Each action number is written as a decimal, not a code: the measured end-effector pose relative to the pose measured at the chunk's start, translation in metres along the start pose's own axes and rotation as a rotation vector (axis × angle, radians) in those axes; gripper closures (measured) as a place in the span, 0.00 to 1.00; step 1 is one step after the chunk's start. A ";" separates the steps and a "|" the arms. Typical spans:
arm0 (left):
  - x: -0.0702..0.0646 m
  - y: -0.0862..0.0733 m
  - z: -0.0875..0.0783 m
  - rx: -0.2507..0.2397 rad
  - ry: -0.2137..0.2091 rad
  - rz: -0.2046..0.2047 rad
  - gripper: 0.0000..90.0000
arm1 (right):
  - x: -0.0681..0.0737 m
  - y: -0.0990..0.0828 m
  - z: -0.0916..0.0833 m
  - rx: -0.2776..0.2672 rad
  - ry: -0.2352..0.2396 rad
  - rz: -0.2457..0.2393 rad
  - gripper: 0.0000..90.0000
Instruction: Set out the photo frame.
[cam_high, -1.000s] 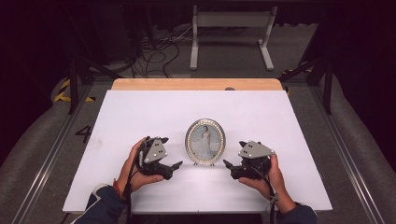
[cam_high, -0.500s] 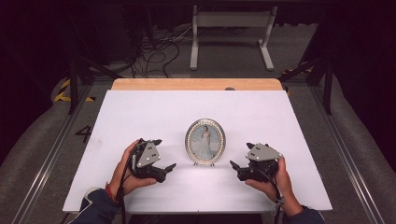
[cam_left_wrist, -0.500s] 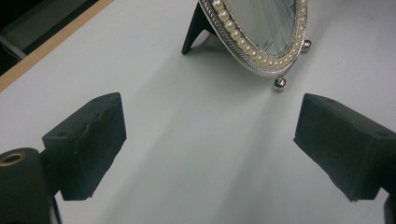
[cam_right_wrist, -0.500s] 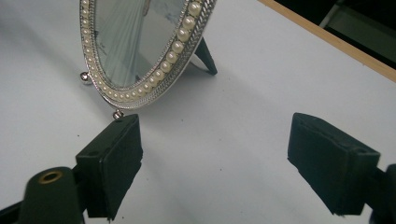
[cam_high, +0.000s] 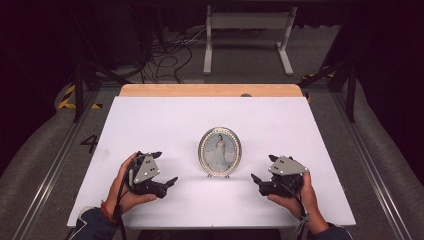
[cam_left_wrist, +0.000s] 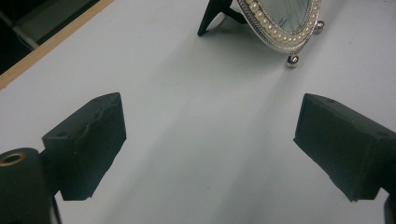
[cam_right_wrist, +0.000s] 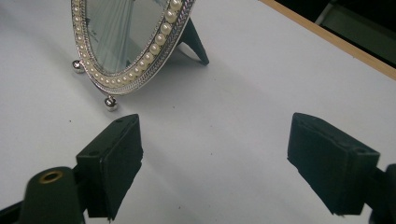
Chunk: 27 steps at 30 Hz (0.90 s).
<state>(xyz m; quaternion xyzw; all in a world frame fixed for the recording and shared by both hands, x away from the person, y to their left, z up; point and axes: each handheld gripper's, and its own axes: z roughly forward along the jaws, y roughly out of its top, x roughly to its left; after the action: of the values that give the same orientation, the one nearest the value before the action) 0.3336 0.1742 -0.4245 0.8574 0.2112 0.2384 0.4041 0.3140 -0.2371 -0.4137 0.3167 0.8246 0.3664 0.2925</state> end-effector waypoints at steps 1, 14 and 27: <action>0.000 -0.001 0.000 -0.002 0.000 -0.003 0.10 | 0.000 -0.001 0.000 0.002 -0.003 0.000 0.20; 0.003 -0.022 -0.013 0.023 0.015 -0.019 0.10 | -0.007 -0.013 -0.008 0.008 -0.025 -0.008 0.20; 0.009 -0.042 -0.032 0.022 0.041 -0.061 0.10 | -0.016 -0.028 -0.022 -0.030 -0.051 0.024 0.21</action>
<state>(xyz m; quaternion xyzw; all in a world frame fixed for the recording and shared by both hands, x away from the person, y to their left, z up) 0.3145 0.2227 -0.4380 0.8500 0.2480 0.2413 0.3971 0.2998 -0.2723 -0.4197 0.3314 0.8075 0.3740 0.3136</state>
